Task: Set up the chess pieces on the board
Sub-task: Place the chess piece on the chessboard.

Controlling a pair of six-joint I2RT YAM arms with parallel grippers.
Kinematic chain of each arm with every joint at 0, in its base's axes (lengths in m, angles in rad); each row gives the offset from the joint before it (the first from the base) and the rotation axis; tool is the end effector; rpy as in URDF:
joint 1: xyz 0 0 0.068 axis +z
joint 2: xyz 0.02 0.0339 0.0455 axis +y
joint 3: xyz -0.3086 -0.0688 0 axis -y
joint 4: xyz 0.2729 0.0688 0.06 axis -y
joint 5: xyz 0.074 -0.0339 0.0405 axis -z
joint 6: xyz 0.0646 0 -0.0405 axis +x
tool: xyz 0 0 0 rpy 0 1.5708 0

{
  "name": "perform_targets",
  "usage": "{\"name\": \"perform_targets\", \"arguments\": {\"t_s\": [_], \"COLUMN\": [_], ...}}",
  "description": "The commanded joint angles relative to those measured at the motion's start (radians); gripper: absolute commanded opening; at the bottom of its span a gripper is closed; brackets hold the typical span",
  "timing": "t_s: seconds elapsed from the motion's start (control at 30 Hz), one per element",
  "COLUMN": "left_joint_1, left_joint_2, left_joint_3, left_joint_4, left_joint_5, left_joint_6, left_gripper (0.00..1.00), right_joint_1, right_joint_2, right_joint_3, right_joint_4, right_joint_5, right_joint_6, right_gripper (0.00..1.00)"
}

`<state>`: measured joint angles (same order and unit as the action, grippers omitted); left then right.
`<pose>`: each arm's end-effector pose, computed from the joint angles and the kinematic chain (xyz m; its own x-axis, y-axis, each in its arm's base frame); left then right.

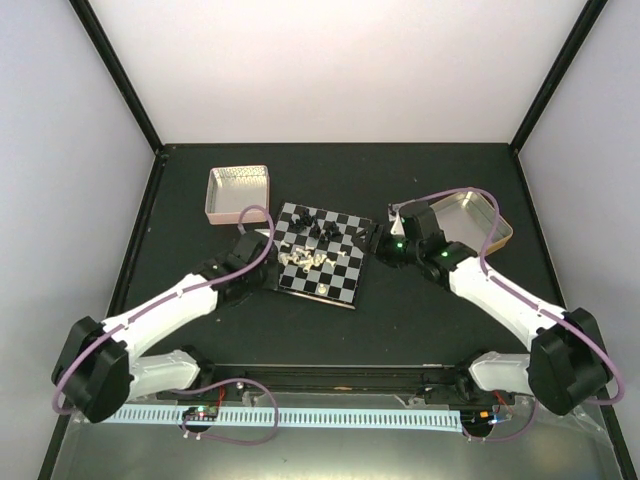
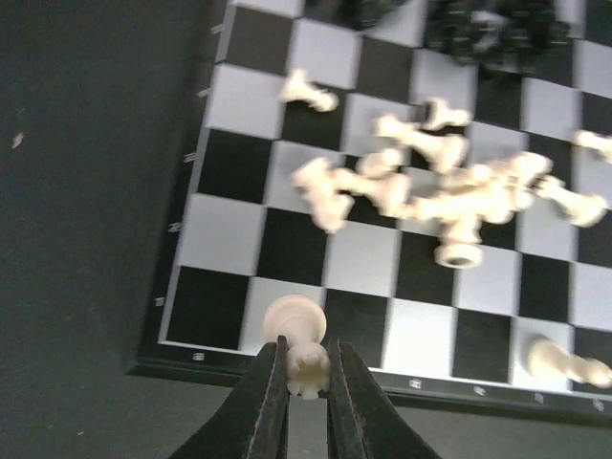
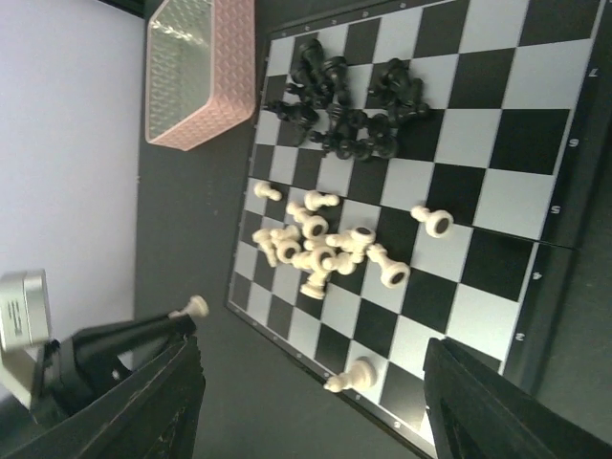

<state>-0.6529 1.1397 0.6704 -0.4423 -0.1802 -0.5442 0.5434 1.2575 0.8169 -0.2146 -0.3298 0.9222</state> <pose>0.2023 -0.1401 0.2152 -0.8015 -0.0283 -0.5974 0.1116 0.9743 -0.1959 0.2498 0.1753 0.2626 -0.8801 0.3493 -0.3217 -0.0126 0.6601 0.7511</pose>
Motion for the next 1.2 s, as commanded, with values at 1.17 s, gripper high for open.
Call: {"name": "perform_targets", "arguments": {"t_s": [1.17], "left_joint_1": [0.242], "left_joint_2": [0.357], "left_joint_3": [0.185], "left_joint_4": [-0.27], "left_joint_5": [0.186], "left_joint_6": [-0.03], "left_gripper": [0.02], "right_joint_1": [-0.005], "right_joint_2": [0.076], "right_joint_3": [0.005], "right_joint_4": [-0.05], "right_joint_5": [-0.022], "right_joint_6": [-0.131], "right_gripper": [0.64]}}
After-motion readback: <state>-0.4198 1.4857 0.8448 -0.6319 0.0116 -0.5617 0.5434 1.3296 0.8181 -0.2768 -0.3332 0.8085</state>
